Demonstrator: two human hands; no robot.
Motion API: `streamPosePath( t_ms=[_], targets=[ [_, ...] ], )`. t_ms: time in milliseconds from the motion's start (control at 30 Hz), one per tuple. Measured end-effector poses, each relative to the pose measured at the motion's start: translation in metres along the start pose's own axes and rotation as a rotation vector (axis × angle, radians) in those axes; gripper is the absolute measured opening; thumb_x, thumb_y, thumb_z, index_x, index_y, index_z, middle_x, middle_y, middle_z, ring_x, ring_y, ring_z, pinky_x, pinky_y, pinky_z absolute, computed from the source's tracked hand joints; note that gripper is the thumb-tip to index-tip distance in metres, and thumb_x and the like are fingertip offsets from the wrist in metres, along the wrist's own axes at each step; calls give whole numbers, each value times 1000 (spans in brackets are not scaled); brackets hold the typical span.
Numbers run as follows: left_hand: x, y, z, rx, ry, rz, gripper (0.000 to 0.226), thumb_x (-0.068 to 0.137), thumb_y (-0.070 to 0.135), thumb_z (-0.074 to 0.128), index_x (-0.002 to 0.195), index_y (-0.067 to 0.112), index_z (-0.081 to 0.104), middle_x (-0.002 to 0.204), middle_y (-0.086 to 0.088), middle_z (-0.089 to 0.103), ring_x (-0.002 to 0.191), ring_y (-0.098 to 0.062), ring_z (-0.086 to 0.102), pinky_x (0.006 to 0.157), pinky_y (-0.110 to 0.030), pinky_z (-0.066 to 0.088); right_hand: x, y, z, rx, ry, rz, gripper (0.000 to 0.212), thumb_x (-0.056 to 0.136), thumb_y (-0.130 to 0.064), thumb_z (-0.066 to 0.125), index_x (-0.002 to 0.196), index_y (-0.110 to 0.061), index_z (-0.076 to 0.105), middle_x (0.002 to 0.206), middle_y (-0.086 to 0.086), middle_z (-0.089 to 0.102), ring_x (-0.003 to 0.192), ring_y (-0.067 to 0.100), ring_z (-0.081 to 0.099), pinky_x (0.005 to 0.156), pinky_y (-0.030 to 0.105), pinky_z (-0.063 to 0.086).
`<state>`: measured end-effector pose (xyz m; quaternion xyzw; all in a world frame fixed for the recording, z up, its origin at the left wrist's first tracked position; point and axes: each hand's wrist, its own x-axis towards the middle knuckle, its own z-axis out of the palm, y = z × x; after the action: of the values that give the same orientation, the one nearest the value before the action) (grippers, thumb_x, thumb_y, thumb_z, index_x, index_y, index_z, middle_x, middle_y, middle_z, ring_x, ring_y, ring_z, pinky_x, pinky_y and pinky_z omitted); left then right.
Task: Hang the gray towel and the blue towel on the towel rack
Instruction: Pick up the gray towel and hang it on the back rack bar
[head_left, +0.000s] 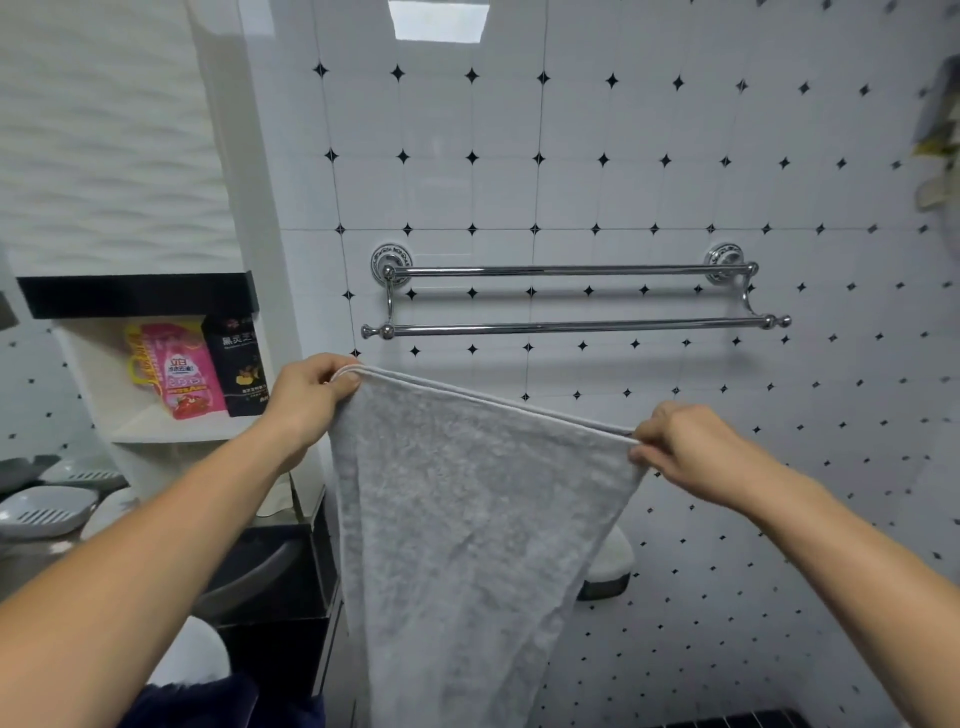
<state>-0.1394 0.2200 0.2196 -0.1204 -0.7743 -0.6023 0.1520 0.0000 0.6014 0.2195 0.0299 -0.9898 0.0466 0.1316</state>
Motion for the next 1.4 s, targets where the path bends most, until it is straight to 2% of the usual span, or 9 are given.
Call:
streamPosePath(
  t_ms=[233, 367, 600, 700, 833, 1000, 1167, 1267, 1400],
  targets=[
    [-8, 8, -5, 0, -61, -14, 21, 88, 6, 68, 78, 24, 75, 74, 5, 73, 70, -6, 64, 62, -12, 49, 16, 13, 0, 504, 235, 369, 26, 80, -25, 74, 59, -17, 60, 57, -1, 56, 52, 18, 48, 53, 26, 34],
    [-12, 18, -10, 43, -95, -18, 19, 81, 0, 73, 78, 18, 74, 77, -8, 71, 68, -13, 63, 63, -22, 53, 22, 14, -6, 949, 206, 499, 20, 73, 10, 74, 90, 1, 68, 68, 9, 60, 61, 22, 51, 55, 25, 48],
    [-11, 22, -17, 54, -93, 0, 22, 80, -1, 75, 79, 21, 73, 76, -3, 72, 69, -11, 65, 63, -18, 54, 28, 14, -28, 888, 239, 488, 16, 72, -4, 80, 83, 1, 70, 39, -9, 53, 50, 13, 40, 53, 24, 32],
    [-12, 21, -16, 84, -91, 27, 18, 84, 2, 71, 85, 20, 73, 80, -4, 71, 74, -14, 63, 71, -25, 55, 29, 14, -38, 919, 314, 458, 15, 75, -12, 79, 82, -4, 69, 58, 1, 56, 58, 14, 44, 64, 24, 37],
    [-11, 28, -10, 137, -23, 117, 13, 89, 12, 68, 85, 24, 69, 77, 1, 67, 66, -14, 58, 53, -22, 51, 32, 10, -50, 1004, 554, 373, 8, 82, -14, 74, 79, -11, 66, 62, 6, 53, 38, 2, 43, 35, 12, 31],
    [-13, 18, -14, 629, -64, 133, 9, 90, 30, 64, 83, 25, 68, 79, 3, 67, 80, -25, 62, 76, -40, 50, 32, -1, -41, 969, 224, 427, 14, 94, -11, 59, 81, -9, 54, 75, 16, 58, 36, 15, 61, 29, 18, 41],
    [-7, 24, -5, 189, 15, 49, 11, 93, 19, 60, 83, 20, 63, 68, -5, 62, 46, -17, 63, 42, -20, 42, 46, -19, -64, 1134, 549, 266, 15, 98, -9, 50, 83, -9, 51, 75, 14, 63, 49, 11, 68, 49, 21, 57],
    [-12, 6, -7, 349, -262, -156, 12, 96, 16, 56, 86, 12, 59, 64, -9, 63, 51, -25, 71, 31, -19, 35, 38, -21, -57, 961, 283, 246, 5, 96, -5, 52, 93, 0, 51, 70, 20, 60, 47, 14, 67, 47, 24, 56],
    [-8, -5, -18, 116, -45, -230, 15, 98, 8, 52, 84, 10, 55, 72, -12, 61, 60, -27, 73, 39, -25, 52, 16, -14, -58, 1024, -242, 201, 8, 88, -7, 63, 91, 0, 61, 58, 17, 66, 49, 17, 67, 45, 21, 54]
  ],
)
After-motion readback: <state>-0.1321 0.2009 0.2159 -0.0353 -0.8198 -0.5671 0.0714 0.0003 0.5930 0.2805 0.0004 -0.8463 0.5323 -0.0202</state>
